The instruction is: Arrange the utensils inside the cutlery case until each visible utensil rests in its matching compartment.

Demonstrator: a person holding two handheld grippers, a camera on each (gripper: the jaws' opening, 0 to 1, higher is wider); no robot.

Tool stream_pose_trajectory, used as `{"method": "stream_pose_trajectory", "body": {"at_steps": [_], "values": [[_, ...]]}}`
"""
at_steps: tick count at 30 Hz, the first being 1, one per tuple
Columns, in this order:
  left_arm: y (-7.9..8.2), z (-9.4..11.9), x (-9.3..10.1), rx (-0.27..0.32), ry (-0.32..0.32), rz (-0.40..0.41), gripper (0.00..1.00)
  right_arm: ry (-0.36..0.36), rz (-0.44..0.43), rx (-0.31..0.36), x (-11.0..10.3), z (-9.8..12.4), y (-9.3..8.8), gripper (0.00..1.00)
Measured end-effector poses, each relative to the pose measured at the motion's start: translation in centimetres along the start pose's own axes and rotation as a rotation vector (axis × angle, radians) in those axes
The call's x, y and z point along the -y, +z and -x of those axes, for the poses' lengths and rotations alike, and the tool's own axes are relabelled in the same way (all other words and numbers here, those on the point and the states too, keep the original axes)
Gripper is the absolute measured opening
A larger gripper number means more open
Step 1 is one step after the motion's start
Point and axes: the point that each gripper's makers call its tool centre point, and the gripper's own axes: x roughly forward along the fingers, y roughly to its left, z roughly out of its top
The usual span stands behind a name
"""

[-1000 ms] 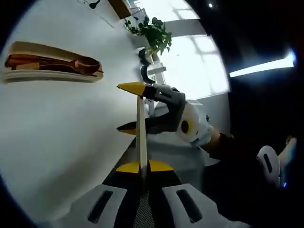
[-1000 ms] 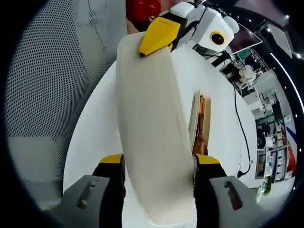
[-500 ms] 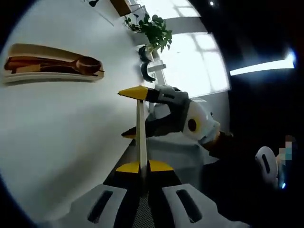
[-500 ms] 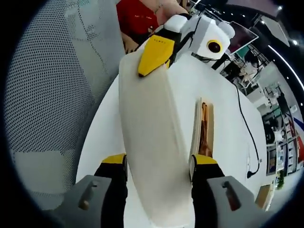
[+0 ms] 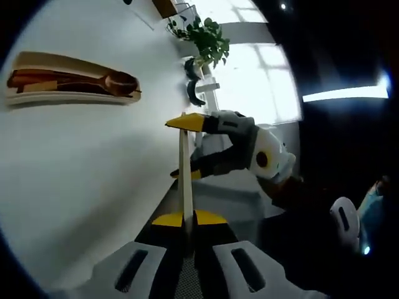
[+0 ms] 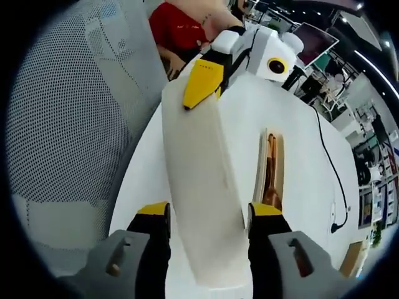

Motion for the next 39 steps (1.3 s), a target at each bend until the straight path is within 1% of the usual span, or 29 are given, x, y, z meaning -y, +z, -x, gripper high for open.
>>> {"method": "stream_pose_trajectory", "body": {"at_steps": [1, 2, 3, 4, 5, 6, 7, 8, 9, 10, 11, 12, 13, 14, 15, 17, 19, 21, 23, 25, 27, 29, 31, 32, 34, 36, 39], "values": [[0.1, 0.1, 0.0, -0.001, -0.007, 0.002, 0.03, -0.029, 0.035, -0.033, 0.5, 0.0, -0.4, 0.41], [0.2, 0.1, -0.1, 0.005, -0.002, -0.01, 0.03, -0.043, 0.03, -0.021, 0.6, -0.1, -0.2, 0.4], [0.6, 0.2, -0.3, 0.025, 0.001, -0.021, 0.03, -0.037, 0.022, -0.041, 0.6, -0.3, -0.5, 0.4], [0.7, 0.3, -0.3, 0.022, -0.002, -0.011, 0.03, -0.017, 0.002, -0.046, 0.4, -0.4, -0.5, 0.39], [0.7, 0.4, -0.4, 0.023, -0.001, -0.005, 0.04, -0.015, -0.013, -0.044, 0.4, -0.4, -0.5, 0.39], [1.5, 0.6, -0.6, 0.062, 0.008, -0.014, 0.04, -0.025, -0.01, -0.046, 0.8, -0.5, -0.7, 0.39], [2.4, 0.7, -0.8, 0.116, 0.015, -0.027, 0.04, -0.041, -0.036, -0.052, 1.3, -0.5, -1.0, 0.39], [3.4, 1.2, -0.9, 0.173, 0.018, -0.025, 0.04, -0.046, -0.068, -0.044, 1.6, -0.5, -1.1, 0.39], [4.1, 1.6, -1.1, 0.207, 0.022, -0.013, 0.04, -0.035, -0.132, -0.02, 2.0, -0.6, -1.0, 0.39], [4.8, 2.0, -1.5, 0.243, 0.037, -0.03, 0.04, -0.034, -0.152, -0.015, 2.1, -0.6, -1.0, 0.39], [5.7, 2.6, -1.9, 0.289, 0.051, -0.064, 0.05, -0.031, -0.203, -0.006, 2.6, -0.6, -0.9, 0.39], [6.3, 3.1, -2.3, 0.325, 0.066, -0.065, 0.06, -0.031, -0.235, -0.014, 2.9, -0.7, -1.1, 0.38], [6.7, 3.3, -2.0, 0.349, 0.031, -0.021, 0.06, -0.025, -0.253, 0.009, 3.3, -0.8, -0.9, 0.38], [6.8, 3.4, -1.8, 0.342, 0.007, 0.008, 0.06, -0.024, -0.246, -0.002, 3.6, -0.9, -1.0, 0.38], [6.9, 3.4, -2.0, 0.345, 0.009, 0.007, 0.05, -0.024, -0.244, -0.008, 3.7, -1.0, -1.1, 0.38], [7.4, 3.4, -2.3, 0.353, 0.054, -0.048, 0.05, -0.029, -0.219, -0.04, 4.2, -1.3, -1.5, 0.38], [8.2, 3.6, -2.9, 0.374, 0.092, -0.05, 0.07, -0.029, -0.224, -0.043, 4.9, -1.5, -1.9, 0.38], [9.0, 4.0, -3.1, 0.401, 0.103, -0.051, 0.08, -0.02, -0.265, -0.044, 5.6, -1.8, -2.1, 0.38], [10.0, 4.6, -4.0, 0.439, 0.14, -0.044, 0.09, -0.025, -0.292, -0.046, 6.4, -2.1, -2.3, 0.38], [10.6, 5.0, -4.6, 0.466, 0.166, -0.042, 0.12, -0.03, -0.314, -0.054, 7.1, -2.5, -2.5, 0.38], [11.2, 5.4, -5.2, 0.48, 0.194, -0.046, 0.14, -0.033, -0.32, -0.083, 7.9, -3.0, -2.8, 0.38], [11.9, 5.9, -6.0, 0.503, 0.23, -0.037, 0.15, -0.032, -0.324, -0.096, 8.5, -3.4, -3.0, 0.38], [12.5, 6.3, -6.4, 0.525, 0.256, -0.048, 0.16, -0.021, -0.349, -0.104, 9.1, -3.9, -3.2, 0.38], [12.8, 6.6, -6.9, 0.535, 0.282, -0.04, 0.17, -0.008, -0.367, -0.105, 9.4, -4.2, -3.2, 0.38], [13.4, 7.2, -7.5, 0.55, 0.323, -0.041, 0.19, -0.003, -0.375, -0.115, 10.1, -4.7, -3.4, 0.38], [13.8, 7.9, -8.6, 0.556, 0.395, -0.065, 0.2, 0.001, -0.373, -0.127, 10.6, -5.0, -3.5, 0.38], [14.0, 8.1, -9.0, 0.551, 0.395, -0.043, 0.21, 0.045, -0.383, -0.143, 11.0, -5.6, -3.6, 0.38]]}}
